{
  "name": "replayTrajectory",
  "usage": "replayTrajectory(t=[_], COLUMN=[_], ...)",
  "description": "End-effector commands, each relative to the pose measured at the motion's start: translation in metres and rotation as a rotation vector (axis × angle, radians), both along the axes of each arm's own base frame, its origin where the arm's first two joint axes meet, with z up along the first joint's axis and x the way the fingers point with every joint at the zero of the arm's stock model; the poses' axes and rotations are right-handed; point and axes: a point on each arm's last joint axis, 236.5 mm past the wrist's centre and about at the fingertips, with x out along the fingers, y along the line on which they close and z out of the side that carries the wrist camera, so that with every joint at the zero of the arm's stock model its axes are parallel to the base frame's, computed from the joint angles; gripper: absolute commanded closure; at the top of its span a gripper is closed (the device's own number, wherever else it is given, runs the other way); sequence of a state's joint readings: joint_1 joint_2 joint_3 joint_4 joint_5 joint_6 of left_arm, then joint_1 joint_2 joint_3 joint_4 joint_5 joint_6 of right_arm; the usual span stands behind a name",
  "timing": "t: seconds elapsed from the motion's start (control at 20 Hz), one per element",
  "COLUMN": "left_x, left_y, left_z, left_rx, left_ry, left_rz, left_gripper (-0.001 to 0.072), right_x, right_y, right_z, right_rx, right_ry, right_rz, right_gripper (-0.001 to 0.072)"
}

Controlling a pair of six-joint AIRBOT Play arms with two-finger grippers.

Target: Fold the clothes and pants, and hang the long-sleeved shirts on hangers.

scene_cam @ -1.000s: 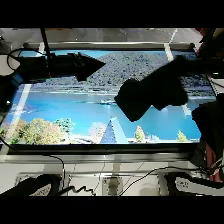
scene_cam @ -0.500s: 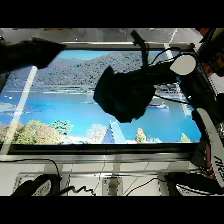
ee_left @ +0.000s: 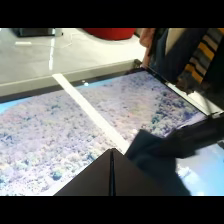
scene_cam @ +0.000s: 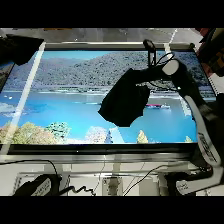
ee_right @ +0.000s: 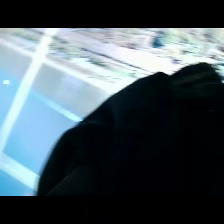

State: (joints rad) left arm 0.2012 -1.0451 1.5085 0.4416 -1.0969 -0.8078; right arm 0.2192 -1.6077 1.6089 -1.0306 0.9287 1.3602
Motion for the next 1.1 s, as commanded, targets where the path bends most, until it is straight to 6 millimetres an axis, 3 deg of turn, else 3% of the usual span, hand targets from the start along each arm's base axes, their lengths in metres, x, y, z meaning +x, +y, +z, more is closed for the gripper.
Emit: replayTrajectory(t=[0.0,0.15,0.2,0.25,0.3,0.4,0.45,0.5,0.55,0.7,0.85,0.95,1.05], left_x=[0.011,0.016,0.018,0.021,0.024,0.029,0.03,0.031,0.031,0.029,0.028,0.029,0.031], left_y=[0.001,-0.012,-0.017,-0.022,-0.027,-0.039,-0.047,-0.054,-0.063,-0.085,-0.095,-0.096,-0.095], left_z=[-0.012,-0.031,-0.038,-0.045,-0.051,-0.064,-0.07,-0.075,-0.08,-0.092,-0.099,-0.101,-0.104], left_rx=[-0.016,-0.044,-0.043,-0.044,-0.046,-0.048,-0.048,-0.048,-0.047,-0.043,-0.041,-0.041,-0.041], left_ry=[0.041,0.127,0.148,0.166,0.181,0.214,0.229,0.243,0.256,0.285,0.302,0.306,0.311], left_rz=[-0.001,-0.048,-0.067,-0.085,-0.097,-0.128,-0.148,-0.166,-0.186,-0.238,-0.263,-0.263,-0.261], left_gripper=[0.0687,0.0687,0.0687,0.0687,0.0687,0.0687,0.0687,0.0687,0.0687,0.0687,0.0687,0.0687,0.0687], right_x=[0.05,0.077,0.08,0.081,0.079,0.061,0.051,0.045,0.038,0.024,0.011,0.002,0.005], right_y=[-0.049,-0.091,-0.105,-0.118,-0.129,-0.15,-0.159,-0.167,-0.173,-0.191,-0.179,-0.158,-0.126], right_z=[-0.087,-0.115,-0.117,-0.118,-0.119,-0.132,-0.138,-0.141,-0.143,-0.149,-0.159,-0.172,-0.166], right_rx=[-0.055,0.013,0.025,0.025,0.026,0.013,0.002,0.001,0.004,0.049,0.172,0.269,0.422], right_ry=[0.058,0.094,0.106,0.11,0.132,0.23,0.277,0.308,0.34,0.443,0.573,0.671,0.697], right_rz=[-0.158,-0.356,-0.392,-0.412,-0.424,-0.424,-0.421,-0.423,-0.427,-0.502,-0.503,-0.473,-0.389], right_gripper=[0.0675,0.0672,0.0527,0.0283,0.0232,0.0215,0.0173,0.0051,0.0018,0.0018,0.0018,0.0018,0.0018])
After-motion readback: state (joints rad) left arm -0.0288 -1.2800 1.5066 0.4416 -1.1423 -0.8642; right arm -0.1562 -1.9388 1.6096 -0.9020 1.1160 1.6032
